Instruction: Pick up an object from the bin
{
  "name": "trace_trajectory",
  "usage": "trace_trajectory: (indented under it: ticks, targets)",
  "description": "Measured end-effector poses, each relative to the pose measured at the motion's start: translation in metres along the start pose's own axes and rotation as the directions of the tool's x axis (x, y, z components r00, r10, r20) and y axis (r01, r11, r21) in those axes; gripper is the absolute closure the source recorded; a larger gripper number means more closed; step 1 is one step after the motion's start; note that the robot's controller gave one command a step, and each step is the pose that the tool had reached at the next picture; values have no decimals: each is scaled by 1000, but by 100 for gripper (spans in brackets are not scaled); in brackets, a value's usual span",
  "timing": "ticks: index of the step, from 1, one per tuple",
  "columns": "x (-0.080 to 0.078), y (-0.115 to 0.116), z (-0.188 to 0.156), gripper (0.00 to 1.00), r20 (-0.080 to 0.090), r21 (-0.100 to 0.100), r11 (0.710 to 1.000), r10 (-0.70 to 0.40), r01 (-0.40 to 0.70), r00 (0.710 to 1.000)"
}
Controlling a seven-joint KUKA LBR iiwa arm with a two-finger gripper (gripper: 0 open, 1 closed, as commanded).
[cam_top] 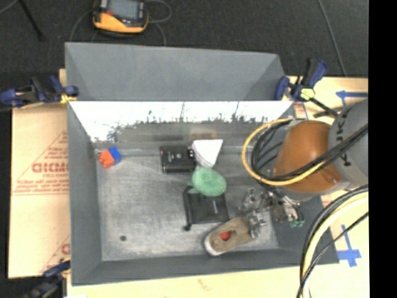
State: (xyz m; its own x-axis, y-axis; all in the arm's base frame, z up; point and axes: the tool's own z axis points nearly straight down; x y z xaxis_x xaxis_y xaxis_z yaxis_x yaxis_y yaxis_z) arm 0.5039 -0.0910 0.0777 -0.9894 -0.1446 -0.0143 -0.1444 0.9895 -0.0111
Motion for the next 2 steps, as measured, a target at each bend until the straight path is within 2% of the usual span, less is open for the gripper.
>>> trace_trajectory:
  ticks: [1,2]
  targets:
    - [0,0,0,100,0,0,1000,-1,1,1000]
    - [-10,12,-108,100,-4,-7,999,-33,33,999]
